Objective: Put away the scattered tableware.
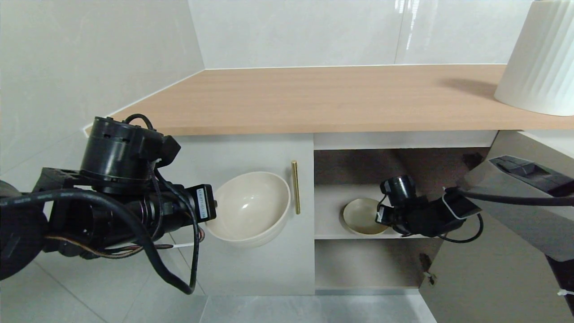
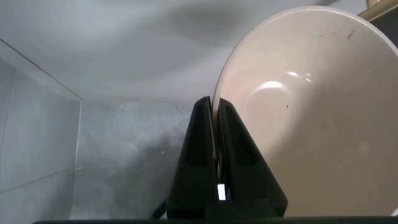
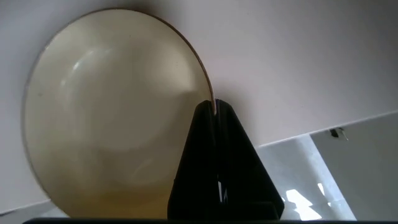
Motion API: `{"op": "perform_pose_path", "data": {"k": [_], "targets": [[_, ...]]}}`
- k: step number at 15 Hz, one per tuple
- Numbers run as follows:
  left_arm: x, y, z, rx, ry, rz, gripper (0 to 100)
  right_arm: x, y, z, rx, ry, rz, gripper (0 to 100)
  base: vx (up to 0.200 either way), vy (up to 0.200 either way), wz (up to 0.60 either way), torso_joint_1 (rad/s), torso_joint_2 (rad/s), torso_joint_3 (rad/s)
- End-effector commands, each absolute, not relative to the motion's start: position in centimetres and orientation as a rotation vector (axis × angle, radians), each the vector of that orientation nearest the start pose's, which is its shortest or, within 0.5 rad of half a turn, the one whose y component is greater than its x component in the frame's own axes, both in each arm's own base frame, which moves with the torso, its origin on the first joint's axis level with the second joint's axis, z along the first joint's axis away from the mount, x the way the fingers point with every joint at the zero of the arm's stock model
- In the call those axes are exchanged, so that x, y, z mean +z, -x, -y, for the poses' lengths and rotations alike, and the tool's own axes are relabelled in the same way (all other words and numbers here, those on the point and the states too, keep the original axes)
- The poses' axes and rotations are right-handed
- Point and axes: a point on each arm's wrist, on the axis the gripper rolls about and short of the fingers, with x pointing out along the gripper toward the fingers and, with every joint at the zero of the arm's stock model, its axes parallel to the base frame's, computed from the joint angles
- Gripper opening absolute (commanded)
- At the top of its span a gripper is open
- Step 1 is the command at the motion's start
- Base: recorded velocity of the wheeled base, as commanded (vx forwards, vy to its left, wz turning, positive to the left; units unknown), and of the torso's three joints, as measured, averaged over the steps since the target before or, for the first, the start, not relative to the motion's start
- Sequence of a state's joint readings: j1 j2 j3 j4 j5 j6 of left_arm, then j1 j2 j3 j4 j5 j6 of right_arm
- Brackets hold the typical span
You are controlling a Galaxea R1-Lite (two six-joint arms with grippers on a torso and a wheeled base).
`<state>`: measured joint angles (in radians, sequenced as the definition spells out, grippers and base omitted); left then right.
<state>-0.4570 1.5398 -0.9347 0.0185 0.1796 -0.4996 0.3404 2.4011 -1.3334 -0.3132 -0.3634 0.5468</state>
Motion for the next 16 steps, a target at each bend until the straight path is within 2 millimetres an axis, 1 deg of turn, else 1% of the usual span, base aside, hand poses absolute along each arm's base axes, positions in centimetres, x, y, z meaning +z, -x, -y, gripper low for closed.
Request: {"op": "perform_pose_path", "data": {"k": [1,5,9,10,12,14,15,16], "targets": [[20.3,-23.5,11.1,-0.112,0.286,-0.643,0,0.8,-42.8,-14.2,-0.241,-0.267,-0.668,0,0.000,0.000,0.00,0.000,0.00,0.000],[20.3,-23.5,11.1,-0.112,0.286,-0.642,0,1.3,-43.5,-13.7,-0.259,-0.295,-0.641,0,0.000,0.000,0.00,0.000,0.00,0.000],[20.3,-23.5,11.1,-0.112,0.286,-0.642,0,1.5,-43.5,-13.7,-0.264,-0.306,-0.635,0,0.000,0.000,0.00,0.000,0.00,0.000],[20.4,-23.5,11.1,-0.113,0.287,-0.641,0,1.5,-43.5,-13.7,-0.264,-0.306,-0.635,100,0.000,0.000,0.00,0.000,0.00,0.000],[20.3,-23.5,11.1,-0.114,0.287,-0.643,0,1.7,-43.5,-13.7,-0.263,-0.311,-0.634,100,0.000,0.000,0.00,0.000,0.00,0.000],[20.2,-23.5,11.4,-0.120,0.283,-0.648,0,3.0,-42.8,-13.6,-0.260,-0.331,-0.621,100,0.000,0.000,0.00,0.000,0.00,0.000],[19.6,-23.7,12.1,-0.136,0.269,-0.661,0,5.0,-41.3,-13.7,-0.235,-0.335,-0.615,100,0.000,0.000,0.00,0.000,0.00,0.000],[19.1,-23.9,12.7,-0.150,0.261,-0.671,0,7.3,-39.6,-14.3,-0.184,-0.341,-0.607,100,0.000,0.000,0.00,0.000,0.00,0.000]]}}
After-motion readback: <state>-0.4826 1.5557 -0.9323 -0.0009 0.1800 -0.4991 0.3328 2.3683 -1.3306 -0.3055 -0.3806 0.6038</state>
